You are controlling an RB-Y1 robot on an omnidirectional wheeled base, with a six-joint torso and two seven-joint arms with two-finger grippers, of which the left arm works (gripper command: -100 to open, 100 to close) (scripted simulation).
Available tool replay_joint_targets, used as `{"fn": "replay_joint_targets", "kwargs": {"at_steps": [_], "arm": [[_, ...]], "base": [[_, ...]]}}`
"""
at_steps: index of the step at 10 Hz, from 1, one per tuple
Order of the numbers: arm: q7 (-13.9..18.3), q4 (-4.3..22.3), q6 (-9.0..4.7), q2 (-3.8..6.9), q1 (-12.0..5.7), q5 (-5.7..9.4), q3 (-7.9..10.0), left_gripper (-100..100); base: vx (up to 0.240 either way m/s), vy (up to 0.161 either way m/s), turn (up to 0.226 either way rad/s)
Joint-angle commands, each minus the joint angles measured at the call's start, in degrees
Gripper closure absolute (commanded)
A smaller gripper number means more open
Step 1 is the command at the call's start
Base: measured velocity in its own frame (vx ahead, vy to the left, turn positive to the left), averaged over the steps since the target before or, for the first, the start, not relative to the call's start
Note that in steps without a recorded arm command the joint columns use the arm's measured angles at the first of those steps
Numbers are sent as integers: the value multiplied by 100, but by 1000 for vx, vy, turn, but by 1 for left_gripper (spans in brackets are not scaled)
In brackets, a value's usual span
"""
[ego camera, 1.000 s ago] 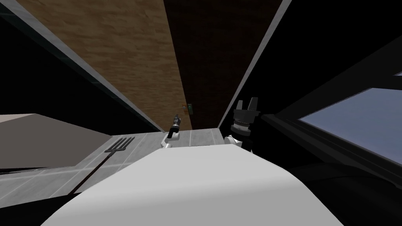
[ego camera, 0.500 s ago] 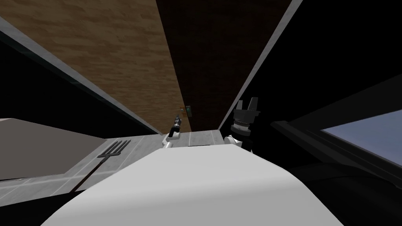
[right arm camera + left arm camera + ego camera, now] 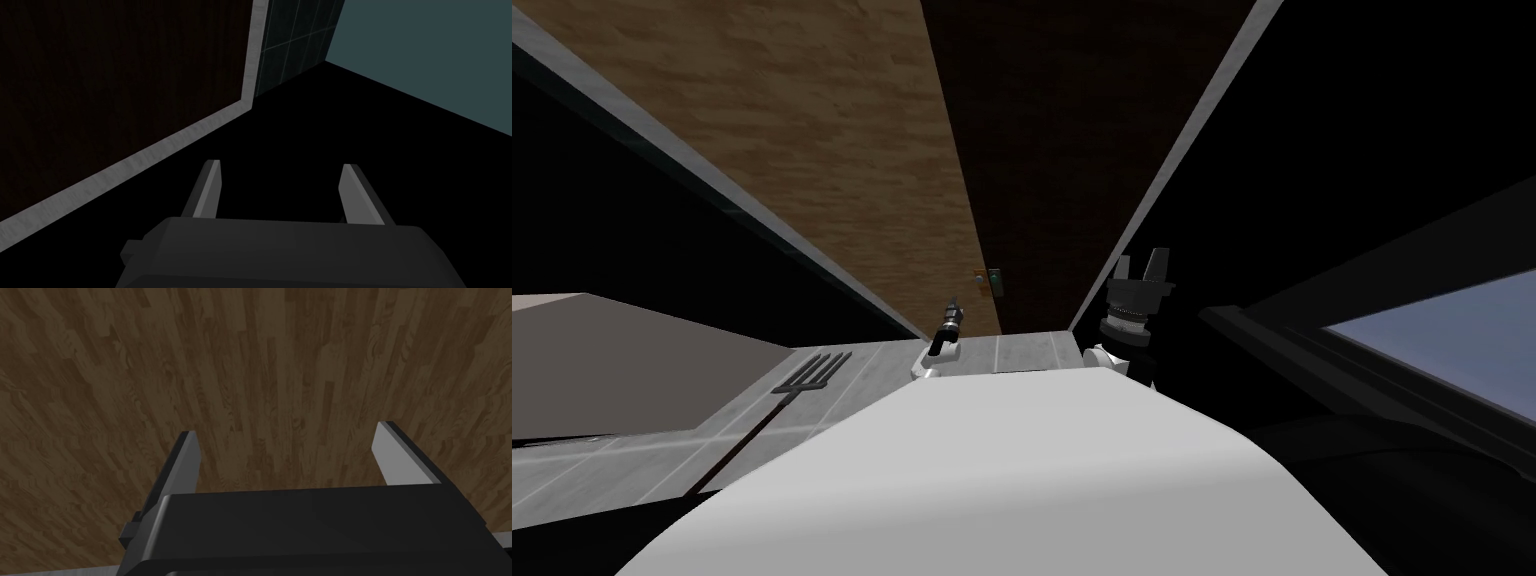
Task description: Pull the door open
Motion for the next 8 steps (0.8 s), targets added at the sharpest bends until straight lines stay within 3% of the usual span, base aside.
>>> {"fn": "replay_joint_targets", "kwargs": {"at_steps": [1, 2, 4, 5, 6, 8], "arm": [[46, 186, -82, 92, -37, 29, 52, -100], [110, 276, -98, 258, 29, 83, 188, -100], [204, 396, -124, 483, 100, 160, 360, -100], [231, 428, -132, 543, 114, 181, 402, -100], [308, 505, -159, 687, 123, 235, 488, -100], [377, 551, -188, 774, 84, 274, 510, -100]], "base": [[-28, 4, 11], [-10, -5, 5], [21, -12, -9], [46, -10, -31], [100, -38, -92], [161, -3, -115]]}}
